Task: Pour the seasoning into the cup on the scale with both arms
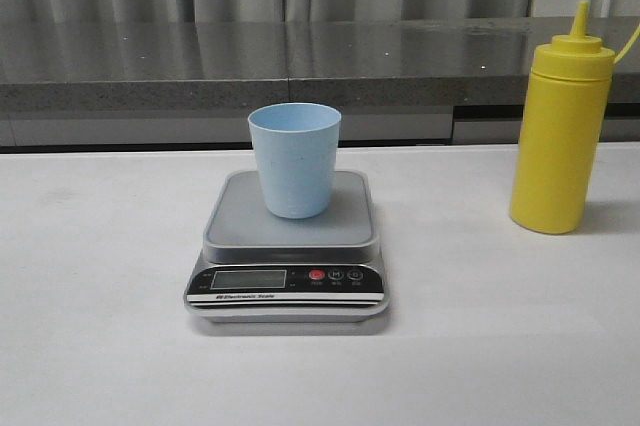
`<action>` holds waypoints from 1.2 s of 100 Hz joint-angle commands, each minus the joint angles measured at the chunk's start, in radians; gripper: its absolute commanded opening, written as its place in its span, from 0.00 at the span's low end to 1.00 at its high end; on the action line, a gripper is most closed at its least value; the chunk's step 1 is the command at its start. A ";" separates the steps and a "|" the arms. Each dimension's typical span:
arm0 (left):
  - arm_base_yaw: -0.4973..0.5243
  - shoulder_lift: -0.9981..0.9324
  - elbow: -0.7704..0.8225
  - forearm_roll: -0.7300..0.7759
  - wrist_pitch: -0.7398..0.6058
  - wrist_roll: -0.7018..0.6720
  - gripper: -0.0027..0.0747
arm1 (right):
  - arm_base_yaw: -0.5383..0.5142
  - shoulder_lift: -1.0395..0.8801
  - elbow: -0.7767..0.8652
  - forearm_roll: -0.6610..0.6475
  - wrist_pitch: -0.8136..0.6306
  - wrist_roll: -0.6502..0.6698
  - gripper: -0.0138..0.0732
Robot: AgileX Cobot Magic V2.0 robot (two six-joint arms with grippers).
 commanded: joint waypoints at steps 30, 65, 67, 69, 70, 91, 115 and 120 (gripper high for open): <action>0.002 0.012 -0.026 -0.007 -0.073 -0.010 0.01 | -0.007 -0.225 0.008 -0.009 0.040 0.003 0.08; 0.002 0.012 -0.026 -0.007 -0.073 -0.010 0.01 | -0.007 -0.342 0.092 -0.010 0.034 0.023 0.08; 0.002 0.012 -0.026 -0.007 -0.073 -0.010 0.01 | -0.007 -0.349 0.097 -0.010 0.034 0.029 0.08; 0.002 0.012 -0.026 -0.007 -0.073 -0.010 0.01 | -0.007 -0.356 0.104 -0.010 0.032 0.035 0.08; 0.002 0.012 -0.026 -0.007 -0.073 -0.010 0.01 | -0.007 -0.360 0.107 -0.010 0.031 0.036 0.08; 0.002 0.012 -0.026 -0.007 -0.073 -0.010 0.01 | -0.007 -0.437 0.130 -0.010 0.047 0.037 0.08; 0.002 0.012 -0.026 -0.007 -0.073 -0.010 0.01 | -0.007 -0.533 0.170 -0.012 0.087 0.070 0.08; 0.002 0.012 -0.026 -0.007 -0.073 -0.010 0.01 | -0.007 -0.557 0.169 -0.015 0.124 0.075 0.08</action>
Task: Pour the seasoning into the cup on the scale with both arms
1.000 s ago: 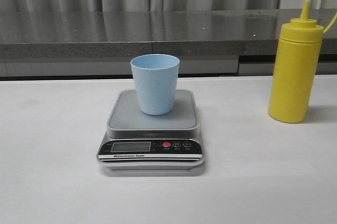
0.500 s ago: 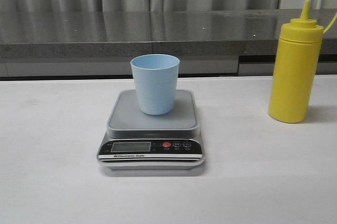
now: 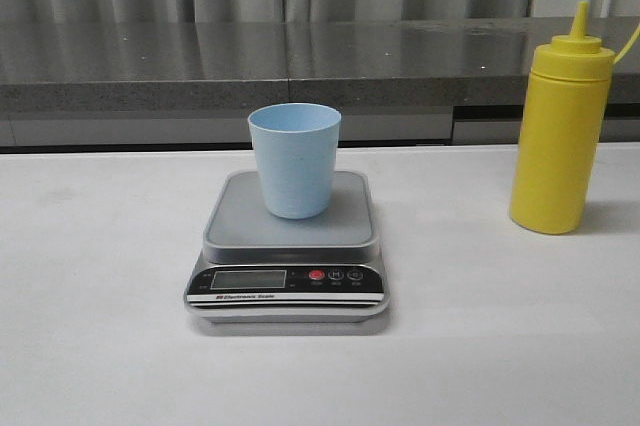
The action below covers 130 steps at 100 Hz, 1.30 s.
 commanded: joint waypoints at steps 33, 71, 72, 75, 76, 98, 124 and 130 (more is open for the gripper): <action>0.002 0.012 -0.026 -0.007 -0.076 -0.010 0.01 | -0.009 -0.098 -0.015 -0.039 0.100 0.023 0.08; 0.002 0.012 -0.026 -0.007 -0.076 -0.010 0.01 | -0.009 -0.098 -0.015 -0.039 0.028 0.023 0.08; 0.002 0.012 -0.026 -0.007 -0.076 -0.010 0.01 | -0.009 -0.098 -0.015 -0.039 0.026 0.023 0.08; 0.002 0.012 -0.026 -0.007 -0.076 -0.010 0.01 | -0.009 -0.098 -0.015 -0.039 0.026 0.023 0.08; 0.002 0.012 -0.026 -0.007 -0.076 -0.010 0.01 | -0.009 -0.098 -0.015 -0.039 0.026 0.023 0.08; 0.002 0.012 -0.026 -0.007 -0.076 -0.010 0.01 | -0.009 -0.098 -0.015 -0.039 0.026 0.023 0.08; 0.002 0.012 -0.026 -0.007 -0.076 -0.010 0.01 | -0.009 -0.098 -0.015 -0.039 0.026 0.023 0.08; 0.002 0.012 -0.026 -0.007 -0.076 -0.010 0.01 | -0.009 -0.098 -0.015 -0.039 0.026 0.023 0.08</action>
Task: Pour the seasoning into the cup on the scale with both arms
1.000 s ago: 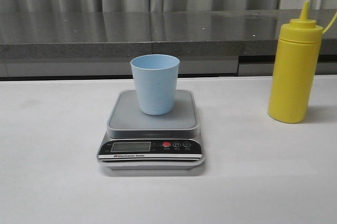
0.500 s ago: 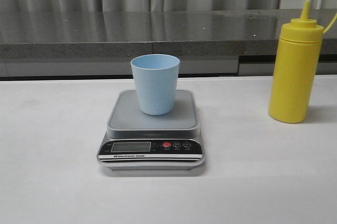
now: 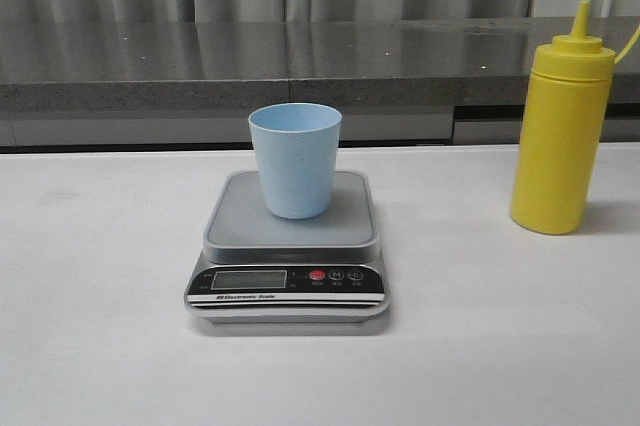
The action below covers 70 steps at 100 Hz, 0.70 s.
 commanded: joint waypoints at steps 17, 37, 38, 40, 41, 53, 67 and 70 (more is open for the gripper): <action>0.002 0.012 -0.026 -0.007 -0.076 -0.010 0.01 | -0.003 -0.022 -0.018 -0.011 -0.091 0.001 0.08; 0.002 0.010 -0.007 0.038 -0.091 -0.010 0.01 | -0.003 -0.022 -0.018 -0.011 -0.091 0.001 0.08; 0.002 0.010 -0.004 0.038 -0.095 -0.010 0.01 | -0.003 -0.022 -0.018 -0.011 -0.091 0.001 0.08; 0.002 0.010 0.005 0.038 -0.113 -0.010 0.01 | -0.003 -0.022 -0.018 -0.011 -0.091 0.001 0.08; 0.004 0.010 0.012 0.038 -0.121 -0.010 0.01 | -0.003 -0.022 -0.018 -0.011 -0.091 0.001 0.08; 0.061 0.010 0.083 0.065 -0.292 -0.020 0.01 | -0.003 -0.022 -0.018 -0.011 -0.091 0.001 0.08; 0.169 0.010 0.191 0.065 -0.425 -0.020 0.01 | -0.003 -0.022 -0.018 -0.011 -0.091 0.001 0.08; 0.192 0.010 0.215 0.065 -0.445 -0.020 0.01 | -0.003 -0.022 -0.018 -0.011 -0.091 0.001 0.08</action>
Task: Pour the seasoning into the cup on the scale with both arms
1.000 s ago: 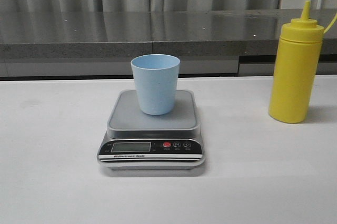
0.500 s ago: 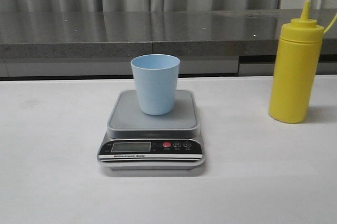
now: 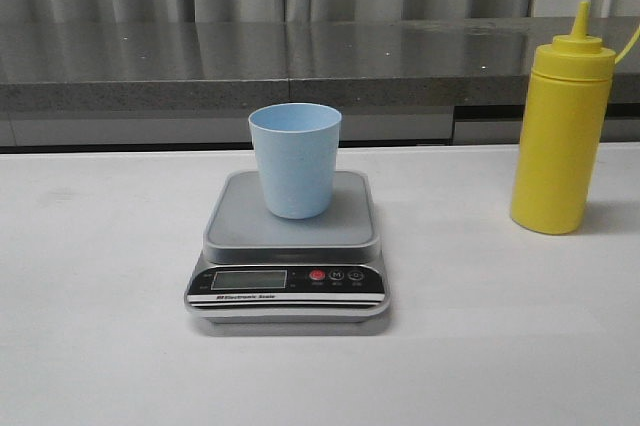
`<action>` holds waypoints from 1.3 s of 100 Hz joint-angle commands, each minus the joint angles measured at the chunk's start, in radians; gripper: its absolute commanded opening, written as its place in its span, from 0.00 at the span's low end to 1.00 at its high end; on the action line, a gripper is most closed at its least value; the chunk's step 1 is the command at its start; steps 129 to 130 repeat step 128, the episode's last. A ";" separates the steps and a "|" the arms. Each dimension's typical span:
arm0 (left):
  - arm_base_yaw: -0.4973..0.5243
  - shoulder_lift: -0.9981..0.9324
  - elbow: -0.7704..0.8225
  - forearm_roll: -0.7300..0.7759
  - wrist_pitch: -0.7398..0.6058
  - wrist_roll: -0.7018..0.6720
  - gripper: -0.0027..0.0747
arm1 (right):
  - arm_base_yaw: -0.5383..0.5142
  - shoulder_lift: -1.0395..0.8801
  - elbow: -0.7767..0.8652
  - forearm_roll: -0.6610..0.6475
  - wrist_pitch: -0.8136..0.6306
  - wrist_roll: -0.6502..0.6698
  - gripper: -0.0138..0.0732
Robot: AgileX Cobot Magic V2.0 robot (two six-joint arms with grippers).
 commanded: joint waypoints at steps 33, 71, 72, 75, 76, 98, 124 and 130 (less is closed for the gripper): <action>0.114 -0.062 0.252 0.053 -0.225 -0.137 0.01 | -0.003 -0.022 -0.018 -0.009 -0.091 0.001 0.08; 0.112 -0.064 0.250 0.058 -0.174 -0.137 0.01 | -0.003 -0.020 -0.018 -0.009 -0.091 0.001 0.08; 0.112 -0.064 0.250 0.058 -0.174 -0.137 0.01 | -0.003 -0.020 -0.018 -0.009 -0.091 0.001 0.08; 0.112 -0.064 0.250 0.058 -0.174 -0.137 0.01 | -0.003 -0.020 -0.018 -0.009 -0.091 0.001 0.08; 0.112 -0.064 0.250 0.058 -0.174 -0.137 0.01 | -0.003 -0.020 -0.018 -0.009 -0.091 0.001 0.08; 0.112 -0.064 0.250 0.058 -0.174 -0.137 0.01 | -0.003 -0.020 -0.018 -0.009 -0.091 0.001 0.08; 0.112 -0.064 0.250 0.058 -0.174 -0.137 0.01 | -0.003 -0.020 -0.018 -0.009 -0.091 0.001 0.08; 0.112 -0.064 0.250 0.058 -0.174 -0.137 0.01 | -0.003 -0.020 -0.018 -0.009 -0.091 0.001 0.08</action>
